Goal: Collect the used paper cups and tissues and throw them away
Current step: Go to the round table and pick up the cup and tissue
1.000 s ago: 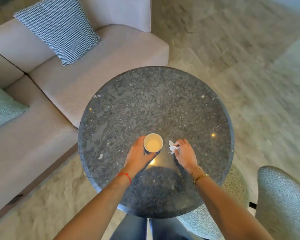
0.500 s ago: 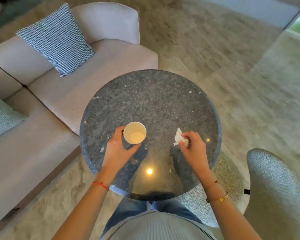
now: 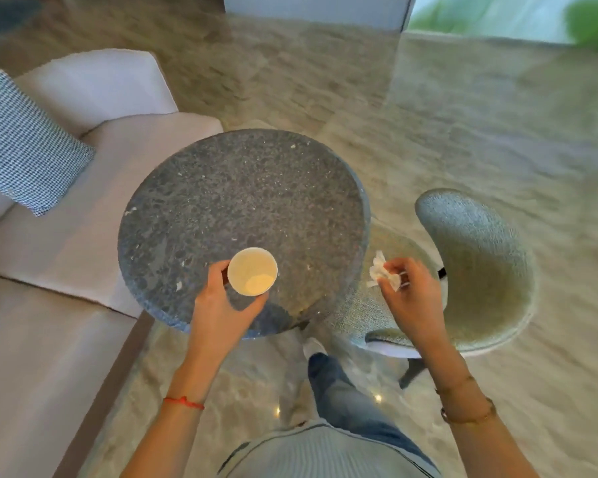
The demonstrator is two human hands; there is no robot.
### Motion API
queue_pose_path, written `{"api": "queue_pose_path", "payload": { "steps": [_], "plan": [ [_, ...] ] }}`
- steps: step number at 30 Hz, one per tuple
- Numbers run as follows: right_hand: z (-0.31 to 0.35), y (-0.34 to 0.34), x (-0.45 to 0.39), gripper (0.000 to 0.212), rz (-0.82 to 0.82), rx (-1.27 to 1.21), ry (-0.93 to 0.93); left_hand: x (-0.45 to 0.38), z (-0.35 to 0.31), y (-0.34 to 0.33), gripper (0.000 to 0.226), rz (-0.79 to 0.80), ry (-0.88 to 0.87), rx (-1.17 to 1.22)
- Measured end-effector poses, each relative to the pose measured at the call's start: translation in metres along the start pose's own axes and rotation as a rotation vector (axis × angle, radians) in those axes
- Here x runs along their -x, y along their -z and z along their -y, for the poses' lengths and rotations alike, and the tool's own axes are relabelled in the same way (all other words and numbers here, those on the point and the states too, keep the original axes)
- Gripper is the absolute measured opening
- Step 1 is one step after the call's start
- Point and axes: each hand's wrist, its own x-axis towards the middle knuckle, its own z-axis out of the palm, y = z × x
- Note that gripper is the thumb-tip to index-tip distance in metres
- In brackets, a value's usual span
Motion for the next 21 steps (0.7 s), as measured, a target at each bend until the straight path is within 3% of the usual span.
{"api": "queue_pose_path", "payload": {
  "steps": [8, 21],
  "plan": [
    [-0.026, 0.084, 0.140, 0.017, -0.209, 0.028, -0.278, 0.055, -0.062, -0.024, 0.069, 0.254, -0.150, 0.072],
    [-0.122, 0.229, 0.292, 0.022, -0.569, 0.106, -0.673, 0.149, -0.235, -0.197, 0.061, 0.694, -0.511, 0.181]
  ]
}}
